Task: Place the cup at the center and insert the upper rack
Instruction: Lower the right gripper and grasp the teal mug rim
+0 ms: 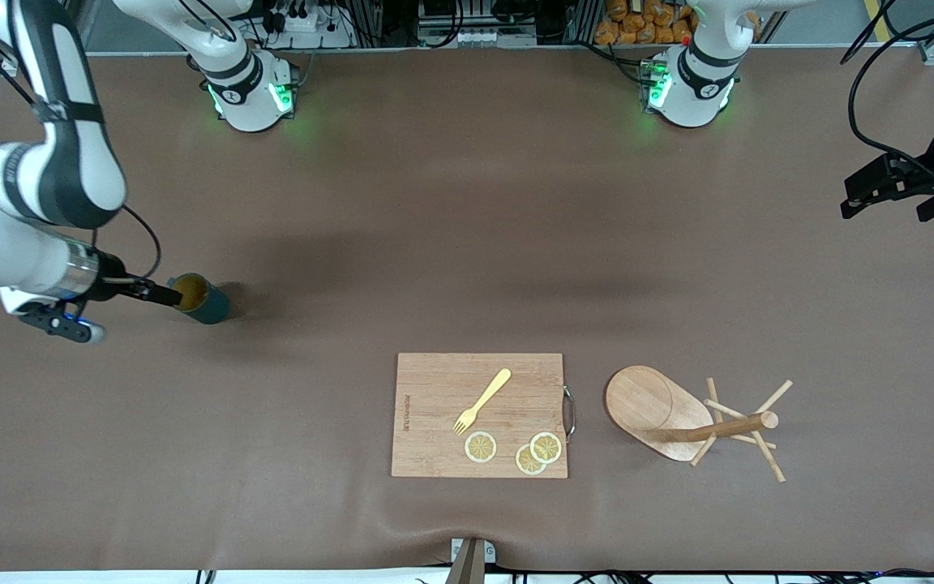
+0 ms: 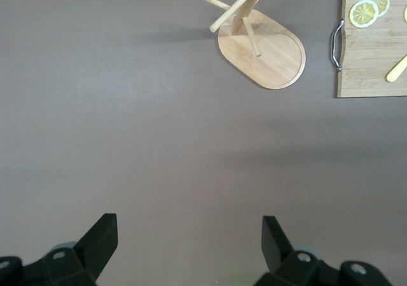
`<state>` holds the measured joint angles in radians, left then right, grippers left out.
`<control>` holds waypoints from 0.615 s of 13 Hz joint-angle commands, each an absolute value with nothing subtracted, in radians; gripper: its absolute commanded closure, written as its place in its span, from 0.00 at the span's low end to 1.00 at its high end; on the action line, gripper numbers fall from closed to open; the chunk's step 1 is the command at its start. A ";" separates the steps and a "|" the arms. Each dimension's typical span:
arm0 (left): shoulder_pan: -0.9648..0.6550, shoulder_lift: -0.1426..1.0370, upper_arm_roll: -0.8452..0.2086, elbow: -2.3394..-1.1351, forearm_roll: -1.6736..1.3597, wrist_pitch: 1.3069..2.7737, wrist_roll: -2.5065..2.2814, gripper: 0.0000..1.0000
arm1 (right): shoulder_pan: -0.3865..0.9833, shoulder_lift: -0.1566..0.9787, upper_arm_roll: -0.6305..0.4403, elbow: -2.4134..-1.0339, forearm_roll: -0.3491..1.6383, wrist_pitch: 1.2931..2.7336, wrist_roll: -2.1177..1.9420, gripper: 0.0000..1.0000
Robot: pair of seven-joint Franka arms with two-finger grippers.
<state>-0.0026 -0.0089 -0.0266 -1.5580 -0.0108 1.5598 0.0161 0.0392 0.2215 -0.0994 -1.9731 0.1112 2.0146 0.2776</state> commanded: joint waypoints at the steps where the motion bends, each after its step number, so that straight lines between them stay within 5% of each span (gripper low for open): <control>1: 0.002 0.000 -0.028 -1.543 -0.026 1.554 0.011 0.00 | 0.046 0.270 -0.103 -1.986 0.135 2.045 0.392 0.00; 8: 0.003 0.012 -0.028 -1.543 -0.018 1.566 0.012 0.00 | 0.066 0.339 -0.103 -2.068 0.135 2.184 0.488 0.00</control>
